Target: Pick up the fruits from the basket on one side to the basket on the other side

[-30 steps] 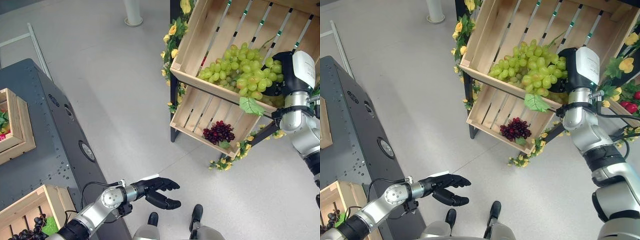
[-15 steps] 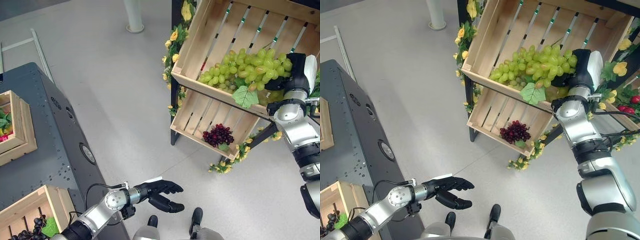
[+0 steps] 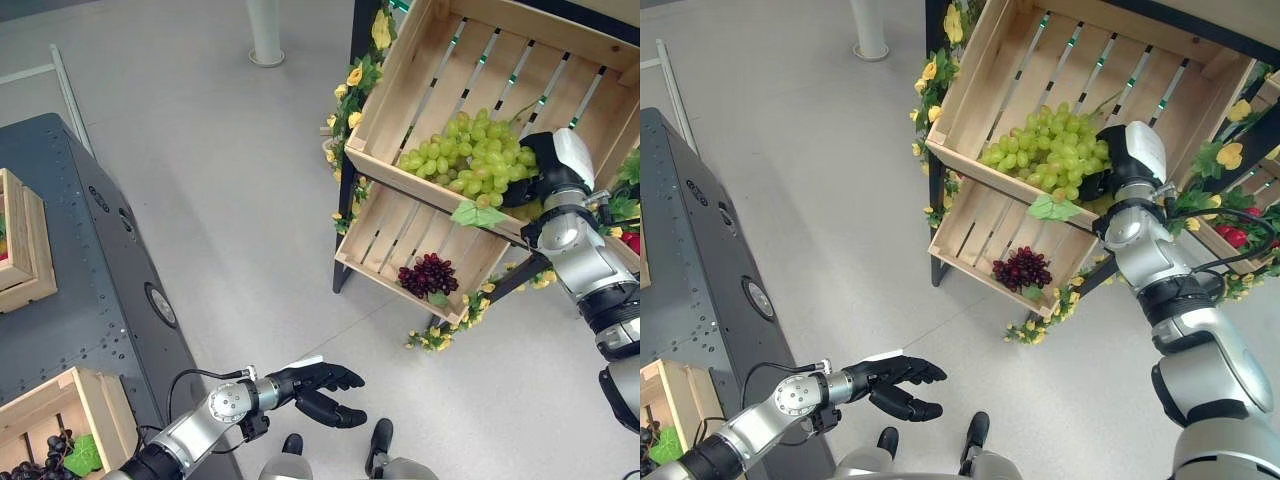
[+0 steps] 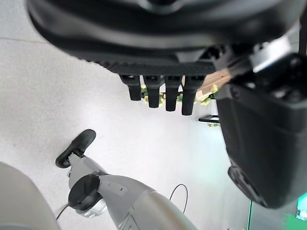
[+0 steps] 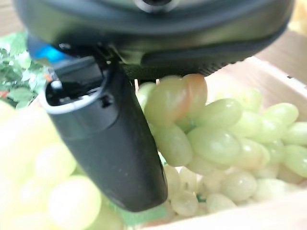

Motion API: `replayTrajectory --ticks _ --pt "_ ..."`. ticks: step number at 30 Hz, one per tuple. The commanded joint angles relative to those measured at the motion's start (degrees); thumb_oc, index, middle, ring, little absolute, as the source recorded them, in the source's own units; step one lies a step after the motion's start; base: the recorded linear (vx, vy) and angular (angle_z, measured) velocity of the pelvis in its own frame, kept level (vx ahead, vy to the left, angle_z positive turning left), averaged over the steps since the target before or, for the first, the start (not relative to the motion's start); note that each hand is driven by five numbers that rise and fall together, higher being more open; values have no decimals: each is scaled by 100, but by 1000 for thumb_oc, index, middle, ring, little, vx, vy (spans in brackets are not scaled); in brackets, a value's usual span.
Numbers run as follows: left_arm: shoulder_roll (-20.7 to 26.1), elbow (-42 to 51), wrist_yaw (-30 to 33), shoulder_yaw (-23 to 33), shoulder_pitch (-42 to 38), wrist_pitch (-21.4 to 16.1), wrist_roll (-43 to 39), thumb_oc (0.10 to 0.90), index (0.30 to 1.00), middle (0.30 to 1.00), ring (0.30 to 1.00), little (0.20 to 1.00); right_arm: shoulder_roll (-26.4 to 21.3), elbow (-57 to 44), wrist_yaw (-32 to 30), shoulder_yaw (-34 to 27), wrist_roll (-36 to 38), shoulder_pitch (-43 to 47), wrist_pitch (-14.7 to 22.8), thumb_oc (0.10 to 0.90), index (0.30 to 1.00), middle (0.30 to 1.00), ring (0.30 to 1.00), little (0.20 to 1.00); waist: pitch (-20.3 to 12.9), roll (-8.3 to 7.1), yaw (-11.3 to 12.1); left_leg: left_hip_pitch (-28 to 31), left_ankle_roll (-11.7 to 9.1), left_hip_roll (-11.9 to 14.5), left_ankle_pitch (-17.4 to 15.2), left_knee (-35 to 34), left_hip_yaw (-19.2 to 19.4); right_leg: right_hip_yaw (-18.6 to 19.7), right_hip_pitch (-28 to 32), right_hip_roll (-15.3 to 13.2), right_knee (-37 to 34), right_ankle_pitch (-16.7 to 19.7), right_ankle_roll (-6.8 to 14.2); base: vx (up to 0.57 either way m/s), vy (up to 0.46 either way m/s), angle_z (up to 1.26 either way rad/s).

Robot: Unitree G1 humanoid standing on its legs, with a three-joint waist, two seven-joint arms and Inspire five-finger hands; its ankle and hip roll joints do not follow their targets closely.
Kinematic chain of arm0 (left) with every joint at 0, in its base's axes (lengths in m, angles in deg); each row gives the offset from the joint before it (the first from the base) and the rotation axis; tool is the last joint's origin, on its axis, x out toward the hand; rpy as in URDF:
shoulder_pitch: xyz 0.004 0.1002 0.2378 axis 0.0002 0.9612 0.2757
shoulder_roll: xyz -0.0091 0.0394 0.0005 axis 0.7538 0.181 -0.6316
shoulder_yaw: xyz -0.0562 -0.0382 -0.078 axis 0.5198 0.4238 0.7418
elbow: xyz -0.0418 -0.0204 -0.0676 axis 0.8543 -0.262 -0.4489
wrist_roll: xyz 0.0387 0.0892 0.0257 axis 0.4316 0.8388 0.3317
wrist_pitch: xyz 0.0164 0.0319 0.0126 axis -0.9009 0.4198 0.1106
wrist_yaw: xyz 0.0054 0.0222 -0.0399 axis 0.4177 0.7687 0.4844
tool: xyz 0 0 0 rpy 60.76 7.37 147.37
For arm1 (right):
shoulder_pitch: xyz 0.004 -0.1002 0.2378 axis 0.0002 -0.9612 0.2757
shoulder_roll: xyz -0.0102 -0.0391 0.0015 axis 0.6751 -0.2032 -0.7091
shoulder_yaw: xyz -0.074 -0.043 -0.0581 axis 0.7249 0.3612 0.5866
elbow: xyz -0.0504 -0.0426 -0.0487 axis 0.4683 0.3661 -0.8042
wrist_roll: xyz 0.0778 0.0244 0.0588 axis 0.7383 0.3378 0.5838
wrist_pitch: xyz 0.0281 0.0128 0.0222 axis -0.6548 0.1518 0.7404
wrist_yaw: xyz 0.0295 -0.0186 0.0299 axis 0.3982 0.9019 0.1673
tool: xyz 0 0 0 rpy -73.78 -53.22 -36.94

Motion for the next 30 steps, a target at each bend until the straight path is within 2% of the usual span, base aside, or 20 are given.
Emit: replayTrajectory --ticks 1,7,16,22,24,28,30 --pt "222 403 -58 -216 -163 -365 -225 800 900 900 900 900 -792 240 -48 373 -454 944 26 800 900 900 900 900 -317 -115 151 -477 33 -24 -13 -15 -237 -66 593 -375 12 -552 564 0 0 0" --pt "266 509 -100 -132 -70 -331 -177 800 900 900 900 900 -835 201 -107 440 -577 921 44 800 900 900 900 900 -331 -148 174 -469 42 -24 -20 -15 -243 -80 610 -371 12 -546 576 0 0 0" --pt "316 595 -146 -15 9 -320 -178 800 900 900 900 900 -1016 -14 -78 408 -670 951 -136 800 900 900 900 900 -423 -193 133 -419 50 -41 -46 -15 -225 -57 642 -363 12 -544 602 0 0 0" --pt "336 641 -222 104 89 -375 -189 800 900 900 900 900 -1275 -275 398 564 -1034 1146 -185 800 900 900 900 900 -558 -213 71 -350 50 -42 -78 -15 -146 -23 687 -366 12 -566 612 -22 34 -1" --pt "349 626 -243 126 89 -423 -183 800 900 900 900 900 -1396 -342 779 697 -1276 1286 -187 800 900 900 900 900 -611 -221 35 -328 48 -50 -85 -15 -108 0 700 -377 12 -563 626 -35 44 -5" --pt "380 626 -283 176 46 -434 -216 800 900 900 900 900 -1656 -411 1338 1195 -1833 1657 54 800 900 900 900 900 -693 -260 -11 -273 54 -58 -105 -15 -62 24 740 -387 12 -573 633 -29 34 -8" --pt "386 611 -292 193 53 -474 -212 800 900 900 900 900 -1819 -448 1585 1554 -2158 1894 295 800 900 900 900 900 -734 -287 -33 -246 53 -67 -110 -15 -51 32 766 -390 12 -573 641 0 0 0"
